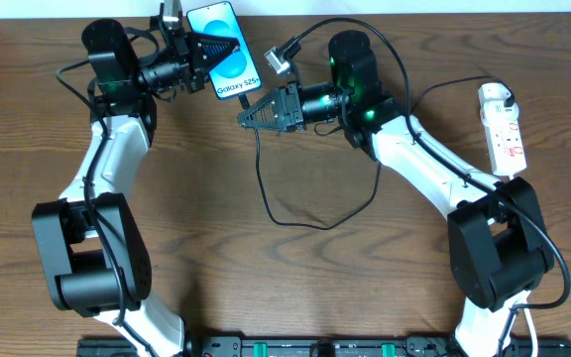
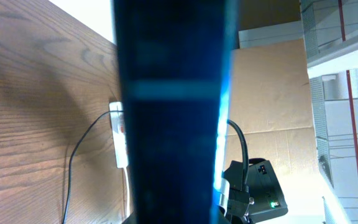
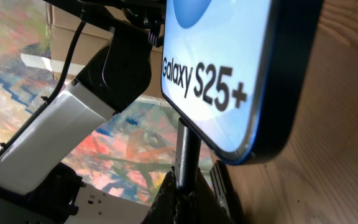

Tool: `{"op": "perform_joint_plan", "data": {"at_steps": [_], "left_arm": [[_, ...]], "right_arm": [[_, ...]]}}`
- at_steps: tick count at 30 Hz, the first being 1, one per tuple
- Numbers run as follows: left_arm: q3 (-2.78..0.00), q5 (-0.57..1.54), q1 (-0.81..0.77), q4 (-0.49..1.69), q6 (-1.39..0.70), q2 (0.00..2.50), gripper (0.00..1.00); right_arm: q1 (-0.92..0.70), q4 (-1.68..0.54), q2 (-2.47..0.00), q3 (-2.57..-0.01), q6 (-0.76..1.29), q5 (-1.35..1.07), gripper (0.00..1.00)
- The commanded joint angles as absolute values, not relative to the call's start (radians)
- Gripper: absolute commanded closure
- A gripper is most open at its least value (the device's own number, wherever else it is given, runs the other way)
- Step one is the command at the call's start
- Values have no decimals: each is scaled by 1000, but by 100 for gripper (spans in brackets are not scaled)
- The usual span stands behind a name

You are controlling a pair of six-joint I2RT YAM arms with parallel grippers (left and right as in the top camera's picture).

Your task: Plug charger to phone and switch on socket

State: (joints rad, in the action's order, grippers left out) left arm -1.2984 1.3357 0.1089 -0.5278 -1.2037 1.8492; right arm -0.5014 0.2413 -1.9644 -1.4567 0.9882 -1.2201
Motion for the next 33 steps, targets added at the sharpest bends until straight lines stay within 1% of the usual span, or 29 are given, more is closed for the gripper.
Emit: {"op": "perform_joint_plan", "data": {"at_steps": [1,12,18,19,20,22,23,24,25,27,33], "left_arm": [[-1294,1448,81,-532,-1182,1837,93],[-1294,1454,82,-533,-1182,1837,93],[-1294,1450,85,-533,-1182,1837,93],[-1294,1451,88,-533,-1182,1837,93],[-1294,1451,92,-533,-1182,1837,93],[-1294,1451,107,-533,-1182,1837,93],[-1294,1451,112,-533,-1182,1837,93],[-1294,1451,118,-533,-1182,1837,93],[-1294,1452,123,-533,-1182,1837,93],[-1294,1458,126,-532,-1166,1837,93],[-1290,1521,126,-532,-1109,1855,93]], "right_arm": [[-474,261,-1954,-1466,991,-1104,99],[-475,281,-1954,-1466,1002,-1098,99],[-474,238,-1954,-1466,958,-1168,98],[-474,221,-1954,-1466,942,-1177,92],[-473,202,-1954,-1466,928,-1181,78],[-464,175,-1954,-1466,911,-1188,53],[-456,175,-1954,-1466,911,-1197,43],[-447,175,-1954,-1466,912,-1205,37],[-435,175,-1954,-1466,912,-1212,33],[-413,175,-1954,-1466,912,-1227,29],[-334,163,-1954,-1466,902,-1260,21]]}}
